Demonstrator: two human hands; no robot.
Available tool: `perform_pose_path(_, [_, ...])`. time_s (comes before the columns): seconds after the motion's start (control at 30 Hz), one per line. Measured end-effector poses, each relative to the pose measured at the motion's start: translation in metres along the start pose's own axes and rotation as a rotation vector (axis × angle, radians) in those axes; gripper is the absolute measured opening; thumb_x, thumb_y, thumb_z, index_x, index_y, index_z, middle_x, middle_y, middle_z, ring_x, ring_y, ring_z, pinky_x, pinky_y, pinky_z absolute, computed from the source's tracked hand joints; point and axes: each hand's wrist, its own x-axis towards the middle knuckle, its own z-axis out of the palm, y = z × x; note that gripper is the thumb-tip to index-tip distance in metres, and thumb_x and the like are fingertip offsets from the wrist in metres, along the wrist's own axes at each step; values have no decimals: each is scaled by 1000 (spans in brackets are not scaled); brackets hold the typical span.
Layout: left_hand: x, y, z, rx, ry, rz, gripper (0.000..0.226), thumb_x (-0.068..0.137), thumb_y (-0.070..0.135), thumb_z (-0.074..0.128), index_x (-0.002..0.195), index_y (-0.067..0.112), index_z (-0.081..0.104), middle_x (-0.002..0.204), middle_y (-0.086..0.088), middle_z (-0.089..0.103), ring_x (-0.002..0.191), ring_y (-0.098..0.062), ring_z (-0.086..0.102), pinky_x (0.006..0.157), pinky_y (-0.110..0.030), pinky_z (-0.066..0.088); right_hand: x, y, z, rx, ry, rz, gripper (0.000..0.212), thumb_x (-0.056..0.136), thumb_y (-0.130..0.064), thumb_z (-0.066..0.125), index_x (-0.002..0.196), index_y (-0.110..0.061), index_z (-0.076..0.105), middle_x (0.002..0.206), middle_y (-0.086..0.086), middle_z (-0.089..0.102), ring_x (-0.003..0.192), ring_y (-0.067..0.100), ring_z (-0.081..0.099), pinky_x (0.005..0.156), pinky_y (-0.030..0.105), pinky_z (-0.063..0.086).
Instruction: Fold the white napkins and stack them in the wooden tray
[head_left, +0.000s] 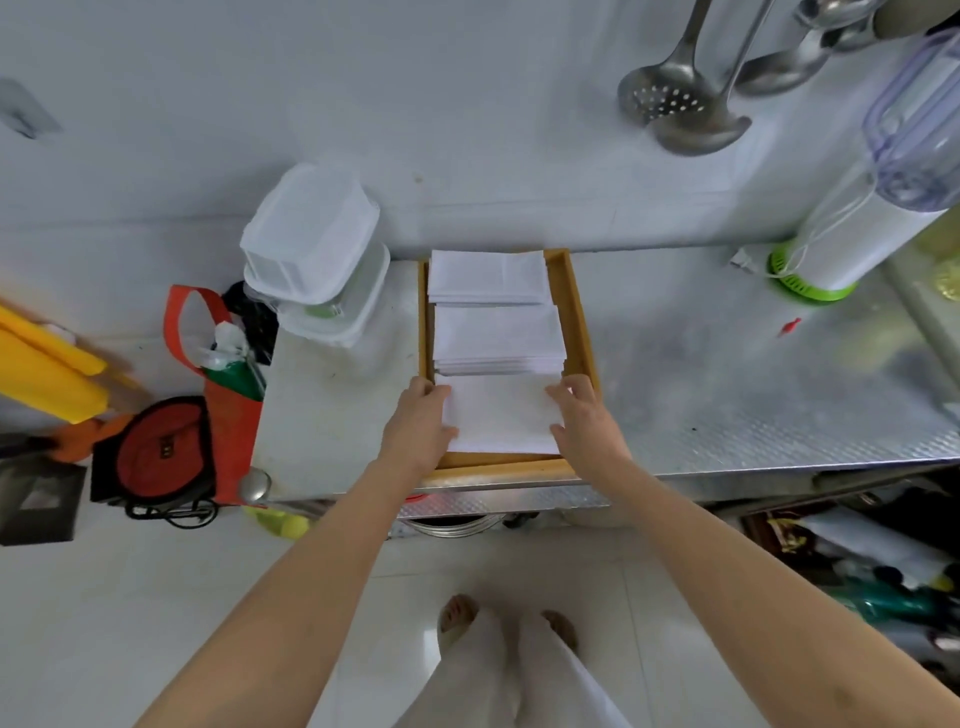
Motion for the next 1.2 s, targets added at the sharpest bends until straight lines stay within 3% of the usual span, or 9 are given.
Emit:
perform_pose_path(0.1, [3,-1,0,275,42,80,48,90,27,62,134,16,46,150,-4,26,133,-26,30,106,-37,36,-3,3,4,-290,-42,-72,49,99,-17,43,145,-17,27,159,1,7,141,24,23,110,37,33])
perform_pose_path(0.2, [9,0,-4,440,-38,148,48,94,23,54,139,14,39,153,-3,28,141,-27,23,116,-44,17,-9,5,0,-298,-100,-69,51,103,-22,33,151,-17,17,160,-2,8,147,18,12,116,35,19])
perform_pose_path(0.27, [14,8,-12,530,14,240,43,94,14,48,137,12,41,145,-6,40,137,-27,29,115,-45,17,-15,6,-9,-199,-25,-21,45,104,-26,32,147,-18,28,155,-1,28,142,19,27,113,35,26])
perform_pose_path(0.37, [14,40,-25,506,80,423,33,96,12,44,129,13,50,125,-6,57,115,-26,52,98,-37,40,-30,18,-23,-87,125,83,31,102,-24,37,130,-15,48,126,4,58,112,24,55,94,36,43])
perform_pose_path(0.57, [-18,142,6,387,-163,659,22,97,22,44,110,13,61,108,-6,61,97,-26,60,71,-33,44,-112,80,-41,70,234,409,25,95,-18,43,115,-13,57,107,15,66,99,35,60,74,37,43])
perform_pose_path(0.7, [-66,232,56,503,-315,884,21,93,16,48,104,6,63,108,-14,60,100,-33,58,75,-33,44,-222,133,-55,71,334,603,17,95,-18,43,94,-10,58,92,12,66,87,35,60,63,34,39])
perform_pose_path(0.8, [-124,302,102,598,-342,1058,22,93,22,49,106,11,63,110,-10,61,104,-32,58,80,-38,48,-327,172,-59,89,414,795,19,95,-17,42,93,-9,60,91,10,67,83,34,62,66,36,47])
perform_pose_path(1.0, [-333,444,218,670,-434,1500,25,97,27,47,112,13,61,117,-7,61,108,-29,57,80,-38,47,-594,229,-40,133,586,1249,22,91,-17,44,100,-19,64,101,4,70,92,31,64,78,36,52])
perform_pose_path(1.2, [-555,522,318,641,-541,1857,23,94,30,48,108,17,61,117,-6,61,109,-29,58,81,-36,46,-836,241,-3,162,788,1632,22,92,-17,45,100,-16,66,102,8,69,98,32,63,77,37,49])
